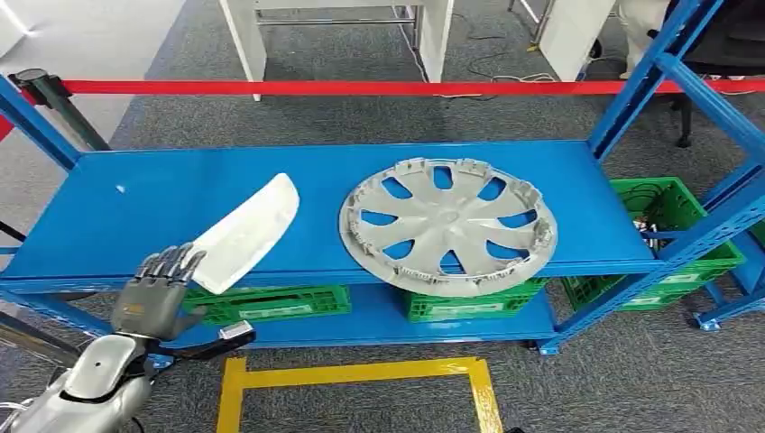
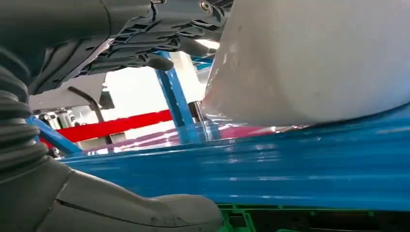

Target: Take the parts from the cabinet and place them on the table.

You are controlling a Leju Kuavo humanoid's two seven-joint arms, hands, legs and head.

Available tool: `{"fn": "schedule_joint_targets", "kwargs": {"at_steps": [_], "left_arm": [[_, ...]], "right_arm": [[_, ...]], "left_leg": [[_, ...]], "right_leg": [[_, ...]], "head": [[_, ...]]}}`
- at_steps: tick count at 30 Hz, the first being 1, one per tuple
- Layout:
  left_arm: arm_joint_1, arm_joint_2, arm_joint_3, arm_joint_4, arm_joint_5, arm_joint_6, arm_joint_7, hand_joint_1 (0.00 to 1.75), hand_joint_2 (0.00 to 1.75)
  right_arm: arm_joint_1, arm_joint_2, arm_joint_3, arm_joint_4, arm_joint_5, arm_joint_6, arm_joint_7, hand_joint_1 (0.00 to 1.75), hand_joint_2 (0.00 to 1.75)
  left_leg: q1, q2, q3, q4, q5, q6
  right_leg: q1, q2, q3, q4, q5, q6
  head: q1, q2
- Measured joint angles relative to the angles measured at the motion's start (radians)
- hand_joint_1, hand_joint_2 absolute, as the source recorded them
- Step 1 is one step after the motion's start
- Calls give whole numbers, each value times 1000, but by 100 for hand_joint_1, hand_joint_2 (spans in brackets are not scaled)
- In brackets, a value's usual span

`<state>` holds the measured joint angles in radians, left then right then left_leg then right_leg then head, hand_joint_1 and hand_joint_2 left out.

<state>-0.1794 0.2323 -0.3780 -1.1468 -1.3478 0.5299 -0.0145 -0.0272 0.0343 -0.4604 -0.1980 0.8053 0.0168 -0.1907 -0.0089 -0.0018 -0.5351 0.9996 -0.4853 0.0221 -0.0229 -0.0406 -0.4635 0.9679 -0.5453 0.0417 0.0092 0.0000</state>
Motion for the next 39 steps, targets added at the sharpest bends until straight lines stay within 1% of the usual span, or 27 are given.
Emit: {"fn": "schedule_joint_targets", "kwargs": {"at_steps": [14, 22, 30, 39], "left_arm": [[-13, 12, 5, 41, -12, -3, 14, 0, 175], [-35, 17, 25, 84, -27, 27, 9, 0, 175], [-75, 18, 23, 130, -75, 43, 0, 0, 175], [-107, 17, 20, 168, -97, 60, 1, 0, 175]], "right_arm": [[-2, -3, 0, 0, 4, 0, 0, 0, 0], [-5, -5, 0, 0, 13, 0, 0, 0, 0], [-9, -9, 0, 0, 24, 3, 1, 0, 0], [-13, -13, 0, 0, 35, 9, 3, 0, 0]], "left_leg": [[0, 0, 0, 0, 0, 0], [0, 0, 0, 0, 0, 0], [0, 0, 0, 0, 0, 0], [0, 0, 0, 0, 0, 0]], "right_leg": [[0, 0, 0, 0, 0, 0], [0, 0, 0, 0, 0, 0], [0, 0, 0, 0, 0, 0], [0, 0, 0, 0, 0, 0]], "head": [[0, 0], [0, 0], [0, 0], [0, 0]]}}
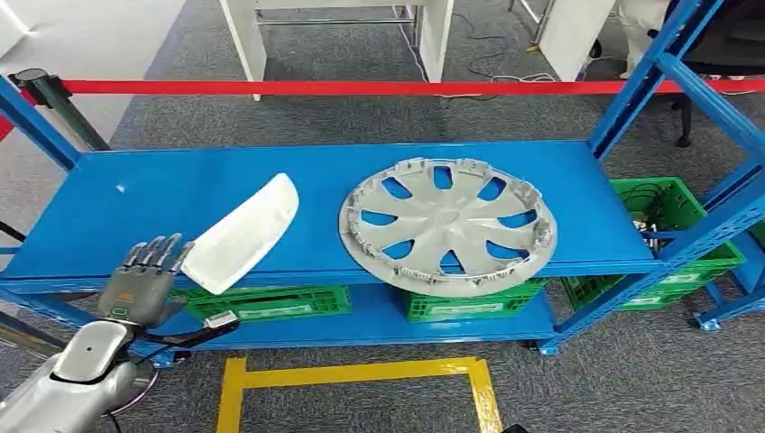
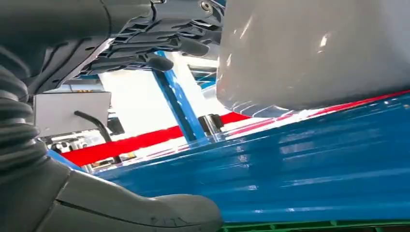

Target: Take the parts from the cabinet and place them on the table.

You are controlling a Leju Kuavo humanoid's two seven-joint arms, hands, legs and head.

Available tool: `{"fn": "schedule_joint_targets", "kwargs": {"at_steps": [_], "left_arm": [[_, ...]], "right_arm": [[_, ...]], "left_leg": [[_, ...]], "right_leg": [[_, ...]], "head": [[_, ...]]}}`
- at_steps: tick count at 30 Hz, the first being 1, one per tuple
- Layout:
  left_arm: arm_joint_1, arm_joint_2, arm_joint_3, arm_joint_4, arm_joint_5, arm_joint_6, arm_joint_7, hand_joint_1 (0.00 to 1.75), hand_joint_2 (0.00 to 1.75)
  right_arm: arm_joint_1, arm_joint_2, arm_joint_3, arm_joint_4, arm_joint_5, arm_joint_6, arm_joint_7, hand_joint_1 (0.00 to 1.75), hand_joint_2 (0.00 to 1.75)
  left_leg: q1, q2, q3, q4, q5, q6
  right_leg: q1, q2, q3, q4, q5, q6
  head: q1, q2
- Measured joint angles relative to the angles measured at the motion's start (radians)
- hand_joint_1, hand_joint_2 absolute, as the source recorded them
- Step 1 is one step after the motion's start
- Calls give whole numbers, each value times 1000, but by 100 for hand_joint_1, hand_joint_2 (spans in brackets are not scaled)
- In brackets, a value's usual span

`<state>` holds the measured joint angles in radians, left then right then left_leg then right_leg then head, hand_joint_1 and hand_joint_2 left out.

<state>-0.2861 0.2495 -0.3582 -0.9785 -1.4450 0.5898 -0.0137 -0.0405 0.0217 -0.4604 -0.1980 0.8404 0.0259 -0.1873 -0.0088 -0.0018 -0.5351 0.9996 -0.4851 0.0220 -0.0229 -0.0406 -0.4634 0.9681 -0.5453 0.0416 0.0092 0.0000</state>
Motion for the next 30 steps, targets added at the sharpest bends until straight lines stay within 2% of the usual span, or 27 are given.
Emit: {"fn": "schedule_joint_targets", "kwargs": {"at_steps": [14, 24, 30], "left_arm": [[-3, 0, -2, 18, -2, 6, 0, 0, 175], [-23, -6, -36, 23, -54, 97, -41, 0, 175], [-29, -29, -75, 14, -74, 105, -61, 0, 175]], "right_arm": [[-2, -1, 0, 0, 1, 0, 1, 0, 0], [-11, -1, 3, 0, 23, 4, 3, 0, 0], [-16, -1, 16, 0, 37, 7, 9, 0, 0]], "left_leg": [[0, 0, 0, 0, 0, 0], [0, 0, 0, 0, 0, 0], [0, 0, 0, 0, 0, 0]], "right_leg": [[0, 0, 0, 0, 0, 0], [0, 0, 0, 0, 0, 0], [0, 0, 0, 0, 0, 0]], "head": [[0, 0], [0, 0], [0, 0]]}}
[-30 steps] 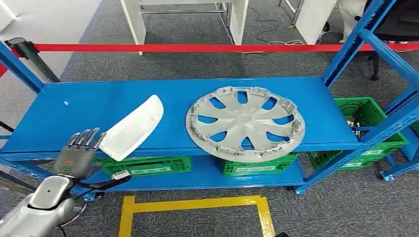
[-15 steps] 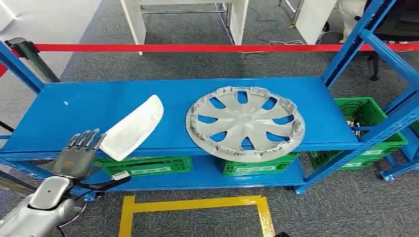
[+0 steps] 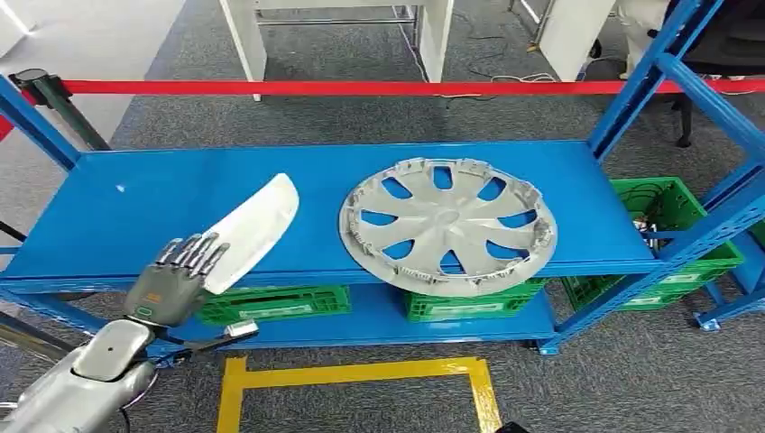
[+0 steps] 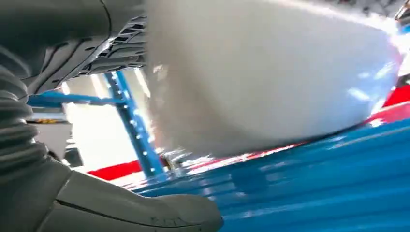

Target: Take the parts from the cabinet and place them on the table.

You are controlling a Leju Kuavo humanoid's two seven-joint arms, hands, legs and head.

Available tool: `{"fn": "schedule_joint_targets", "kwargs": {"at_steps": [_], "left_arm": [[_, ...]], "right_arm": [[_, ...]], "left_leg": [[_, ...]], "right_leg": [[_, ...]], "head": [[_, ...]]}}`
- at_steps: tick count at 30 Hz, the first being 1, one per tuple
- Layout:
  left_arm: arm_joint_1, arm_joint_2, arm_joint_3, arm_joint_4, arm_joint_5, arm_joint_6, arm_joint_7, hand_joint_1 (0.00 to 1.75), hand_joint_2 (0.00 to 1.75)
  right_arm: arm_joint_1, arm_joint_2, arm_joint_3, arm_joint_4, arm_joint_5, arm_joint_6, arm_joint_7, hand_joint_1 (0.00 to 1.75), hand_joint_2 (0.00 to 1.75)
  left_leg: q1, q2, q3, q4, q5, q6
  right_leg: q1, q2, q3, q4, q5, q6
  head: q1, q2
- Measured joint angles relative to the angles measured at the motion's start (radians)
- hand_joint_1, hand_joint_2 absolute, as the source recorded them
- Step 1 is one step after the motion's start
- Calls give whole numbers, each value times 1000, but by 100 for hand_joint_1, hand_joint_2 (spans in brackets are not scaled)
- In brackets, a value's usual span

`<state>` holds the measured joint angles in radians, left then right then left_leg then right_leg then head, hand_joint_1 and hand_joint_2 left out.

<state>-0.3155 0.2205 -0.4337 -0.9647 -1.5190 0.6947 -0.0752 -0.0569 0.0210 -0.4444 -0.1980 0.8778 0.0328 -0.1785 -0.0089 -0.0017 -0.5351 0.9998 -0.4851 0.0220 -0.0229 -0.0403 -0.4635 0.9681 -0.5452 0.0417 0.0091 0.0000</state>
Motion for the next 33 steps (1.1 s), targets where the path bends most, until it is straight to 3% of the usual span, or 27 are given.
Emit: {"fn": "schedule_joint_targets", "kwargs": {"at_steps": [6, 7, 8, 20, 33], "left_arm": [[-2, -7, -23, -21, 3, 0, -1, 0, 175], [-2, -7, -24, -24, 6, 0, -1, 52, 175], [-2, -8, -26, -27, 14, 0, -2, 175, 175], [9, -16, -25, -28, 95, 1, -20, 175, 175], [15, -22, -21, -28, 105, 2, -30, 175, 175]], "right_arm": [[-4, 0, 4, 0, 5, 0, 3, 0, 0], [-4, 0, 5, 0, 5, 0, 3, 0, 0], [-5, 0, 6, 0, 6, 0, 3, 0, 0], [-5, 0, 8, 0, 5, 0, 1, 0, 0], [-5, 0, 8, 0, 5, 0, 0, 0, 0]], "left_leg": [[0, 0, 0, 0, 0, 0], [0, 0, 0, 0, 0, 0], [0, 0, 0, 0, 0, 0], [0, 0, 0, 0, 0, 0], [0, 0, 0, 0, 0, 0]], "right_leg": [[0, 0, 0, 0, 0, 0], [0, 0, 0, 0, 0, 0], [0, 0, 0, 0, 0, 0], [0, 0, 0, 0, 0, 0], [0, 0, 0, 0, 0, 0]], "head": [[0, 0], [0, 0], [0, 0], [0, 0], [0, 0]]}}
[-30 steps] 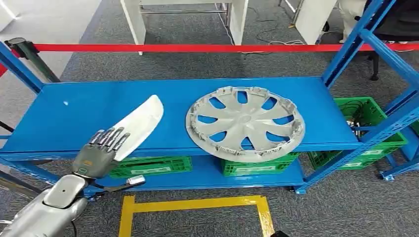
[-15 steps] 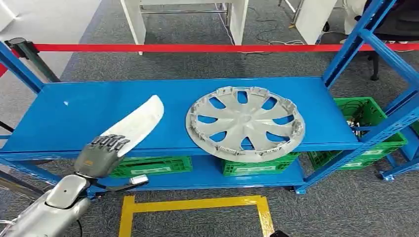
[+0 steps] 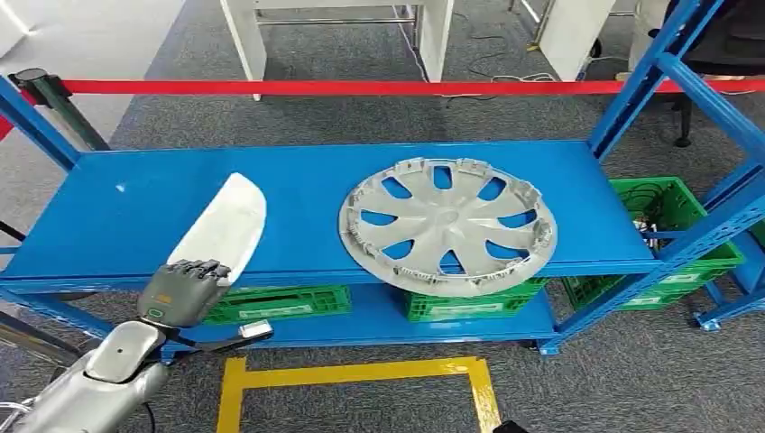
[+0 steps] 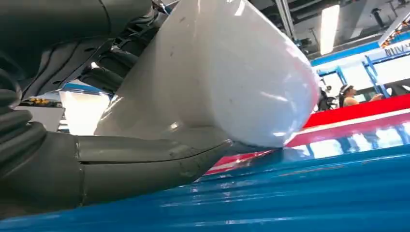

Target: Take the parts from the cabinet and place them on the table.

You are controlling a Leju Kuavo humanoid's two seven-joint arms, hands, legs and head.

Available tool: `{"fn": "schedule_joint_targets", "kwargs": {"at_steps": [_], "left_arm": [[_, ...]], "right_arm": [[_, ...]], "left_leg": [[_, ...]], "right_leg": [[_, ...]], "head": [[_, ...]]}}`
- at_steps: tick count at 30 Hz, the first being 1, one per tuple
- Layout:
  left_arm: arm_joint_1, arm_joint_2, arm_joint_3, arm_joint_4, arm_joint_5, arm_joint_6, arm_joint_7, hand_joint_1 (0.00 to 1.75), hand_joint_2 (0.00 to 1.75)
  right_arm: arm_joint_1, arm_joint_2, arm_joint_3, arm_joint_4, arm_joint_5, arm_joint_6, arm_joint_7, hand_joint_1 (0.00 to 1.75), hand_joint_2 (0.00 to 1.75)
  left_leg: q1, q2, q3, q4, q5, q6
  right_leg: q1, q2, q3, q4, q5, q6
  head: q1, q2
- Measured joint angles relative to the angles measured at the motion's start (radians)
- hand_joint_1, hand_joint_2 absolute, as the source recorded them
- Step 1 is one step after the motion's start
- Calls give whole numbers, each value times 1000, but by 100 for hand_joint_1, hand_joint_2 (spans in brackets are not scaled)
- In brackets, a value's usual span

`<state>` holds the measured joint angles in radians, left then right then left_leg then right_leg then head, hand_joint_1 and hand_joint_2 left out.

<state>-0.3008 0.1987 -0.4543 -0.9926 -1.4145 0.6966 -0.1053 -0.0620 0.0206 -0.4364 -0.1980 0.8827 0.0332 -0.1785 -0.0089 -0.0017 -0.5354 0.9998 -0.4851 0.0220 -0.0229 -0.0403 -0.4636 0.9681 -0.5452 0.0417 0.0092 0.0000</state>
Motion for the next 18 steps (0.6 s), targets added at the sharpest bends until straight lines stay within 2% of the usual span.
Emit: {"fn": "schedule_joint_targets", "kwargs": {"at_steps": [11, 13, 15, 16, 18], "left_arm": [[3, -2, 35, -4, -2, 0, -18, 175, 175], [18, -5, 55, -37, -12, 0, -26, 175, 175], [44, -21, 91, -102, -10, 1, -59, 175, 175], [59, -35, 117, -144, -7, 1, -89, 175, 175], [90, -80, 178, -230, 32, 1, -188, 175, 175]], "right_arm": [[-6, 0, 0, 0, 12, 0, 0, 0, 0], [-7, 0, 0, 0, 12, 0, 0, 0, 0], [-6, 0, 0, 0, 11, -2, -1, 0, 0], [-5, 0, 0, 0, 10, -4, -2, 0, 175], [-4, 0, 0, 0, 5, -10, -5, 0, 175]], "left_leg": [[0, 0, 0, 0, 0, 0], [0, 0, 0, 0, 0, 0], [0, 0, 0, 0, 0, 0], [0, 0, 0, 0, 0, 0], [0, 0, -1, 0, 0, 0]], "right_leg": [[0, 0, 0, 0, 0, 0], [0, 0, 0, 0, 0, 0], [0, 0, 0, 0, 0, 0], [0, 0, 0, 0, 0, 0], [0, 0, -1, 0, 0, 0]], "head": [[0, 0], [0, 0], [0, 0], [0, 0], [0, 0]]}}
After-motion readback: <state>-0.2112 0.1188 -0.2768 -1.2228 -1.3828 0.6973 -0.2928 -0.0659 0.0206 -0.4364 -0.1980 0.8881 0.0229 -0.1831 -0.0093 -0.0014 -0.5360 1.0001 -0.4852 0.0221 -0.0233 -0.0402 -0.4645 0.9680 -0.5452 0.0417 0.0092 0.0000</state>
